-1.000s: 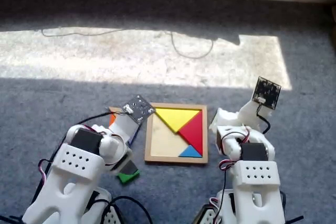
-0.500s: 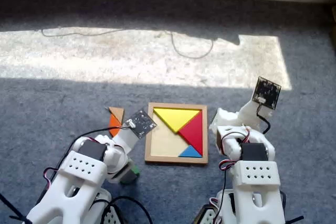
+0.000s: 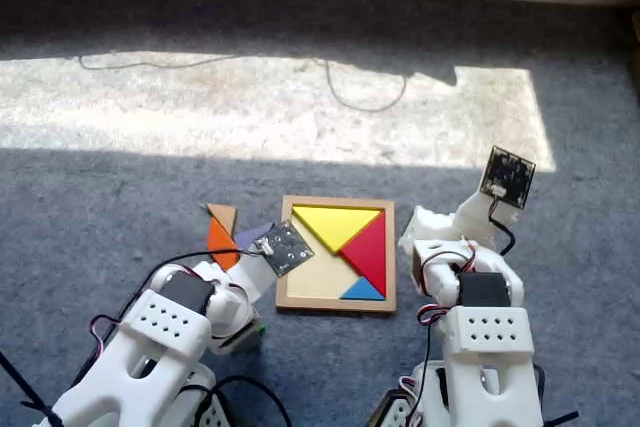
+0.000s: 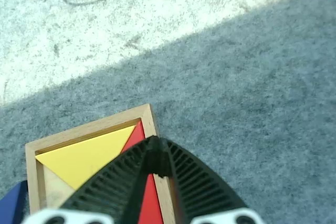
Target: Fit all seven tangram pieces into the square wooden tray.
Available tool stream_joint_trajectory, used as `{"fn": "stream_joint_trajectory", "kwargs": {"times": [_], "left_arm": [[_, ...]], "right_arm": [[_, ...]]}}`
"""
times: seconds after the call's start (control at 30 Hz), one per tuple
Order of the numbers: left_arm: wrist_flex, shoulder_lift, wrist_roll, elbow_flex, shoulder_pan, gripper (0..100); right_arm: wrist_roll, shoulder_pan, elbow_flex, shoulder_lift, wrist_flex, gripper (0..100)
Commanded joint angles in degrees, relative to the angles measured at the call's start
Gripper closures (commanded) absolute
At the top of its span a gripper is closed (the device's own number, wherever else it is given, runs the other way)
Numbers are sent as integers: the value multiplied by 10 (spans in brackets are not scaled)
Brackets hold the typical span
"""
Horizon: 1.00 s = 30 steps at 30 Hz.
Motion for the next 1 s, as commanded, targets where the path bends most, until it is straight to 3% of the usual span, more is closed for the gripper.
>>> {"fn": "stream_joint_trajectory", "kwargs": {"times": [0.0,0.3,0.57,0.87,0.97], "left_arm": [[-5,-7,-5,-2,10,768],[-5,13,-3,-11,10,766],[-5,224,-2,-103,0,771],[-4,233,-3,-116,-10,993],[19,217,-2,-125,-15,984]], "right_arm": [[8,7,-5,-14,-13,992],[8,7,-5,-14,-13,992],[8,7,-5,-14,-13,992],[8,17,-5,-14,-13,992],[8,28,-6,-14,-13,992]]}}
